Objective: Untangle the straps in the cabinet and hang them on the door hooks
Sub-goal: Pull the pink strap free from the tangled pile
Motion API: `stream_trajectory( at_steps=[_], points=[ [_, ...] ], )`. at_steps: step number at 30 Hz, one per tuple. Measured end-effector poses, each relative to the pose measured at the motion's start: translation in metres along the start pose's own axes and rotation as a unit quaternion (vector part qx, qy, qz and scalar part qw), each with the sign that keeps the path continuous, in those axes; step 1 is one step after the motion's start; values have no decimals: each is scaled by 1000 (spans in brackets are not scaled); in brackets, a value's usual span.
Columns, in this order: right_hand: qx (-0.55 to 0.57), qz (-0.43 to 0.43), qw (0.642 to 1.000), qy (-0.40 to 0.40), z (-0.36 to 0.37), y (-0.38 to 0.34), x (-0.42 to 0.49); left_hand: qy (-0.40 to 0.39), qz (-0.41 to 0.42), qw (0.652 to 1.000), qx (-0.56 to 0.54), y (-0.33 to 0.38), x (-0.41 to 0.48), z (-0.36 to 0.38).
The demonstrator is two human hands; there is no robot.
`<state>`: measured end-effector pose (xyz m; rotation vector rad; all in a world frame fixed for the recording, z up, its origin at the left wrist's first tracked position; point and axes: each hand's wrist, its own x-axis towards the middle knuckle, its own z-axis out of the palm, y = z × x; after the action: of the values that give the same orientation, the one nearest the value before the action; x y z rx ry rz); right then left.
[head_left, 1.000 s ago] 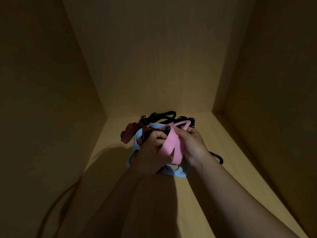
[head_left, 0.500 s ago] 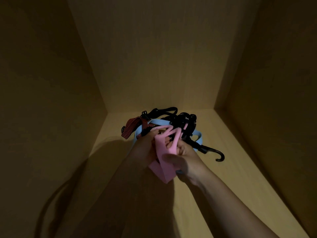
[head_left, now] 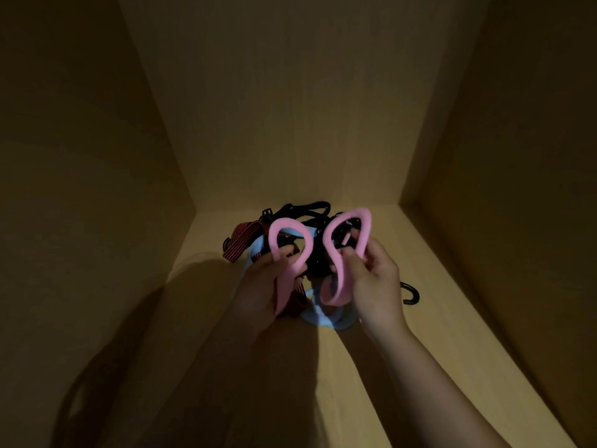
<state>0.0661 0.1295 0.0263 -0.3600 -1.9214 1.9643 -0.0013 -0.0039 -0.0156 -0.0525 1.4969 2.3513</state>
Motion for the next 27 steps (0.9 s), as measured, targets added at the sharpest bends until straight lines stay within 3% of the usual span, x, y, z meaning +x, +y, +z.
stream_trajectory(
  at_steps=[3,5,11,16,18,21,23,24,25,27],
  points=[
    [61,-1,997,-55,9,-13,-2,-55,9,998,-21,1,-11,15],
    [101,17,992,-70,17,-16,-3,-38,4,999,-23,0,-13,24],
    [96,12,995,7,31,-7,-5,-86,17,993,-77,1,-17,24],
    [116,2,993,28,32,-11,-2,-67,87,994,-2,3,-17,25],
    [118,-12,993,29,32,-14,-1,-64,137,984,95,7,-21,23],
    [112,-21,993,31,33,-16,0,-45,234,928,287,12,-26,29],
    [104,-26,993,43,35,-18,2,-20,332,819,467,11,-30,29],
    [102,-26,993,51,36,-18,2,-28,316,821,475,10,-33,33],
    [102,-24,993,59,38,-19,4,-27,255,868,425,16,-35,39],
    [104,-16,992,72,41,-20,5,-15,218,913,346,19,-38,46]
  ],
)
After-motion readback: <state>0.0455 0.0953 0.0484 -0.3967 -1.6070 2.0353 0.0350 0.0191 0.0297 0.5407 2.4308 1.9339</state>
